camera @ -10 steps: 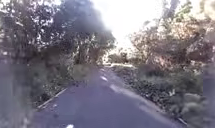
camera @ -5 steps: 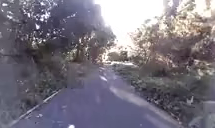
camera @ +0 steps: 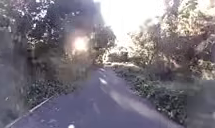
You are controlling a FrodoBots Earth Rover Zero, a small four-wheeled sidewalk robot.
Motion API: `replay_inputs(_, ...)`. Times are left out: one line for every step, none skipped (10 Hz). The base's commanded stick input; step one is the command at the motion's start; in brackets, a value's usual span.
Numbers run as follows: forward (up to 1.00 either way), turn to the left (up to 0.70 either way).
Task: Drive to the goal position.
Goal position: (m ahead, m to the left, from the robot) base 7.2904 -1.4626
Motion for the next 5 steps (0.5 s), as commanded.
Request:
replay_inputs(0.70,0.00)
replay_inputs(0.70,0.00)
replay_inputs(0.70,0.00)
replay_inputs(0.70,0.00)
replay_inputs(0.70,0.00)
